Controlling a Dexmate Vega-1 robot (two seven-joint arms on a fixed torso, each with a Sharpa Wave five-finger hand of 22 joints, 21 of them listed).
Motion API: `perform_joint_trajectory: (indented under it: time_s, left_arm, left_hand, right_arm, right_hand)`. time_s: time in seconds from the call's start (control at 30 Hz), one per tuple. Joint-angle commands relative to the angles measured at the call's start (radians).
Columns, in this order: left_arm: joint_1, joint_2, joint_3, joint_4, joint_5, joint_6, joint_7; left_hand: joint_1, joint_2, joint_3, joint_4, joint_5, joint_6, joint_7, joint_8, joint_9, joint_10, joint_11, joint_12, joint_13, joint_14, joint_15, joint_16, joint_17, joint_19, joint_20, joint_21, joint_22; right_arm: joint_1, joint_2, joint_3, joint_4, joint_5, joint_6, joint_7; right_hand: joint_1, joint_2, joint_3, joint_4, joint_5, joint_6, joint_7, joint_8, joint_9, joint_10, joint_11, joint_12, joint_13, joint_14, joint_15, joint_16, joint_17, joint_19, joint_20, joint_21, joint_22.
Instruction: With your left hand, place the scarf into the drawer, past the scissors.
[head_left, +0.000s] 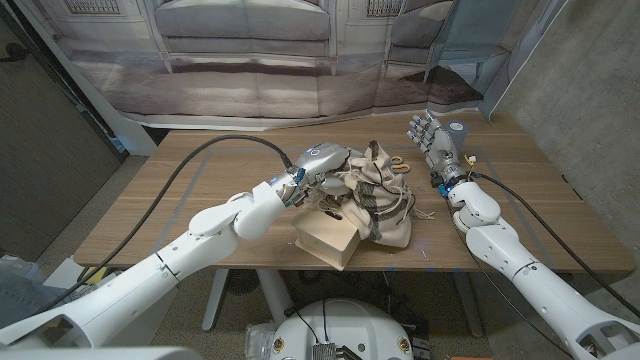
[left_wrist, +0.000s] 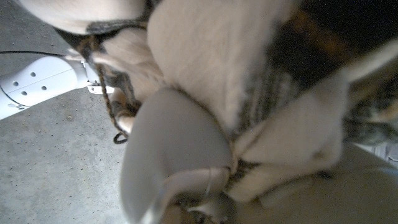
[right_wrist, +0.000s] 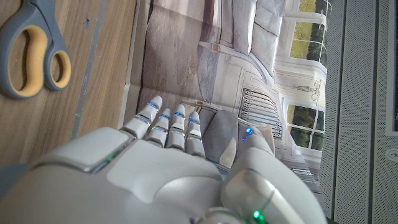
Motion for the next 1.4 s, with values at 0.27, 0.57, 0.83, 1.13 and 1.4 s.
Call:
perform_joint_trajectory:
  time_s: [0.27,0.57,0.83,1.13,1.4]
  left_arm:
    - [0.017,0.0,0.007,-0.013,0.002,0.033,-0.004]
    - [0.012,0.006,0.006,-0.024,-0.007,0.042,-0.025]
    - [0.017,0.015,-0.004,-0.035,-0.001,0.051,-0.017]
    - [0.009,0.021,-0.008,-0.042,-0.011,0.053,-0.037]
    - [0.013,0.017,-0.01,-0.04,-0.004,0.057,-0.023]
  left_hand:
    - [-0.064,0.033,-0.009,0.032,0.0,0.099,0.096,0.0,-0.006,0.01,-0.002,-0.01,-0.002,0.062,-0.17,-0.012,-0.011,-0.011,0.006,0.007,0.0]
    - [-0.086,0.03,-0.013,0.041,0.0,0.074,0.093,-0.011,-0.009,-0.014,-0.001,-0.024,-0.006,0.047,-0.166,-0.024,-0.019,-0.023,0.009,0.004,-0.001]
    - [-0.165,-0.002,-0.043,0.077,-0.004,0.071,0.079,-0.012,-0.014,-0.018,-0.003,-0.027,-0.017,0.062,-0.158,-0.028,-0.037,-0.006,0.005,0.01,-0.004]
    - [-0.245,-0.048,-0.08,0.111,-0.002,0.083,0.071,-0.012,-0.023,-0.007,-0.008,-0.026,-0.032,0.072,-0.154,-0.029,-0.052,0.007,0.004,0.009,-0.006]
    - [-0.319,-0.082,-0.11,0.147,0.009,0.095,0.066,-0.029,-0.045,-0.008,-0.01,-0.028,-0.045,0.064,-0.154,-0.031,-0.059,0.0,0.025,-0.002,-0.006]
  right_arm:
    - [-0.005,-0.006,0.003,0.001,0.005,-0.002,0.01]
    - [0.002,-0.009,0.003,-0.001,0.007,-0.01,0.01]
    - [0.005,-0.01,0.002,0.0,0.005,-0.01,0.013]
    - [0.012,-0.003,0.001,0.012,0.004,0.0,0.017]
    - [0.013,0.004,0.001,0.018,0.008,0.0,0.014]
  right_hand:
    - [0.003,0.01,0.002,-0.008,-0.002,0.007,-0.003,0.001,0.003,0.006,0.0,-0.003,0.005,0.007,-0.003,-0.004,0.003,0.012,-0.001,-0.006,0.001]
    - [0.002,0.011,0.001,-0.008,-0.002,0.007,-0.004,0.001,0.003,0.006,0.001,-0.003,0.005,0.007,-0.004,-0.004,0.003,0.012,-0.001,-0.007,0.002]
    - [0.002,0.011,0.001,-0.009,-0.002,0.008,-0.005,0.001,0.003,0.007,0.001,-0.003,0.005,0.007,-0.003,-0.004,0.003,0.012,0.0,-0.008,0.002]
    - [0.003,0.012,0.001,-0.009,-0.002,0.008,-0.005,0.001,0.003,0.006,0.0,-0.003,0.005,0.007,-0.003,-0.004,0.003,0.012,0.0,-0.01,0.002]
    - [0.003,0.012,0.001,-0.01,-0.002,0.008,-0.006,0.001,0.003,0.006,0.0,-0.003,0.005,0.006,-0.002,-0.005,0.003,0.013,0.0,-0.01,0.002]
